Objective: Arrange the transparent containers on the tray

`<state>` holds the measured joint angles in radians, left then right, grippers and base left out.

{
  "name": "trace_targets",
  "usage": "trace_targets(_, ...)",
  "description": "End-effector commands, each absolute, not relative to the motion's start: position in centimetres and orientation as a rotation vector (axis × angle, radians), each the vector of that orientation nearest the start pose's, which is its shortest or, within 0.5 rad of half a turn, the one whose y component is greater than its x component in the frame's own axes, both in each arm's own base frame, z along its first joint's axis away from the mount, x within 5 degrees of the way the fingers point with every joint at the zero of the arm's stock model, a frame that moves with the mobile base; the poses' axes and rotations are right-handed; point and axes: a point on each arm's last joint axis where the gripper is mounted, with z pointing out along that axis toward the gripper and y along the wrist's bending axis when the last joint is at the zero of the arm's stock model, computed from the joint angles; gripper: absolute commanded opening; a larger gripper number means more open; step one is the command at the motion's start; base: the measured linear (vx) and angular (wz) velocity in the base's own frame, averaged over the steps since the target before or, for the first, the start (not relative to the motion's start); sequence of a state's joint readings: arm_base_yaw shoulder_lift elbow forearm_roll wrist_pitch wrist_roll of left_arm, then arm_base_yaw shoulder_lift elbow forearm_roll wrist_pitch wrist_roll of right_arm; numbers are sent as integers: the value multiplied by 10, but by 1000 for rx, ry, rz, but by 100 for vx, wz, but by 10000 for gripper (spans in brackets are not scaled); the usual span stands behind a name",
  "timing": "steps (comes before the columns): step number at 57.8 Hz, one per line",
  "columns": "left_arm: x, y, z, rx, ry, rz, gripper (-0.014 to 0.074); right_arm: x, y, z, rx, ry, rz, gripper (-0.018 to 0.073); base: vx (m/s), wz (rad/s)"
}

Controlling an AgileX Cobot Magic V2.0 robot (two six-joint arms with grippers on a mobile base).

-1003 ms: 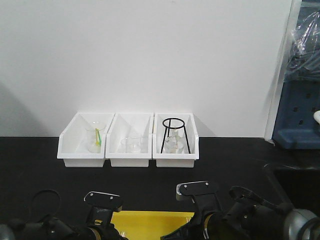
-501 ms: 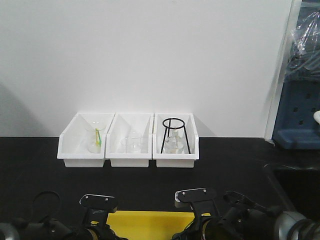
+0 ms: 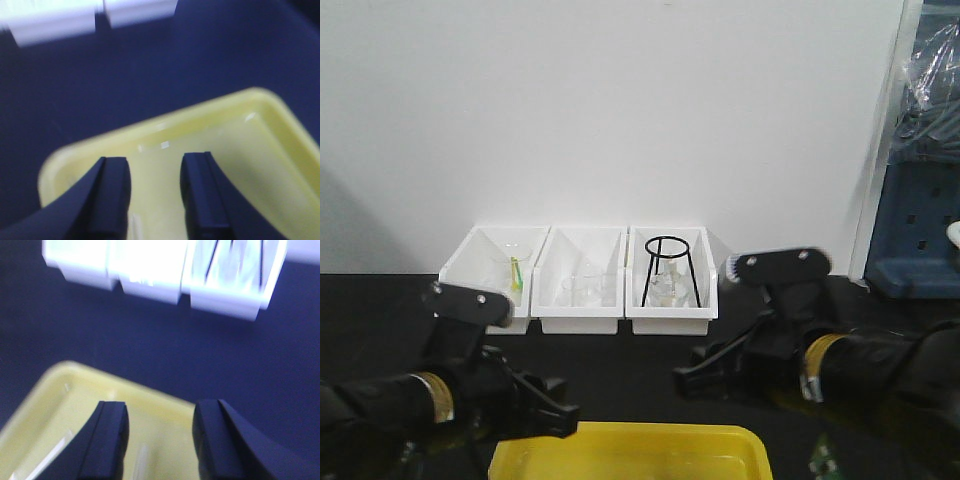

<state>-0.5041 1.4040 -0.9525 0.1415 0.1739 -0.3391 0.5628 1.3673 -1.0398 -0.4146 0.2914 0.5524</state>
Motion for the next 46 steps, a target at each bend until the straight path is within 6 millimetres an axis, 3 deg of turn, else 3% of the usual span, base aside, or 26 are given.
trace_targets(1, 253, -137, 348, 346, 1888, -398, 294, 241, 137, 381, -373, 1838, 319, 310, 0, 0)
trace_targets(9, 212, -111, 390, 371, 1756, -336, 202, 207, 111, 414, -375, 1733, 245, 228, 0, 0)
trace_targets(13, 192, -99, 400, 371, 1703, -326, 155, 195, 101, 421, -367, 1730, 211, 179, 0, 0)
trace_targets(20, 162, -83, 395, 377, 1638, -323, 88, 185, 90, 423, -330, 1776, 183, 96, 0, 0)
trace_targets(30, 135, -68, 391, 361, 1598, -330, 36, 181, 87, 421, -304, 1810, 195, 22, 0, 0)
trace_targets(46, 127, -63, 394, 351, 1580, -331, 34, 181, 87, 421, -304, 1811, 195, 8, 0, 0)
